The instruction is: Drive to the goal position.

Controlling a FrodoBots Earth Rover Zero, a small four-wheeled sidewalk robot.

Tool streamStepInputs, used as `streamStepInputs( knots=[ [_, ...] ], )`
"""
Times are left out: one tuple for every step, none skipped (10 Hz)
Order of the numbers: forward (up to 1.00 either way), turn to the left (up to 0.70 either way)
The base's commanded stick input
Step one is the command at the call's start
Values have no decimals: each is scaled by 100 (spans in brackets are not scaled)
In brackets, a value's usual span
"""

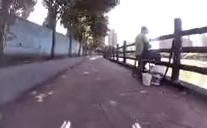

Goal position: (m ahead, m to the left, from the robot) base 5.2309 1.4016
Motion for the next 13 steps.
streamStepInputs(
  knots=[
    [70,0],
    [70,0],
    [70,0],
    [70,0],
    [70,0],
    [70,0],
    [70,0],
    [70,0],
    [70,0],
    [70,0],
    [70,0],
    [70,0],
    [70,0]
  ],
)
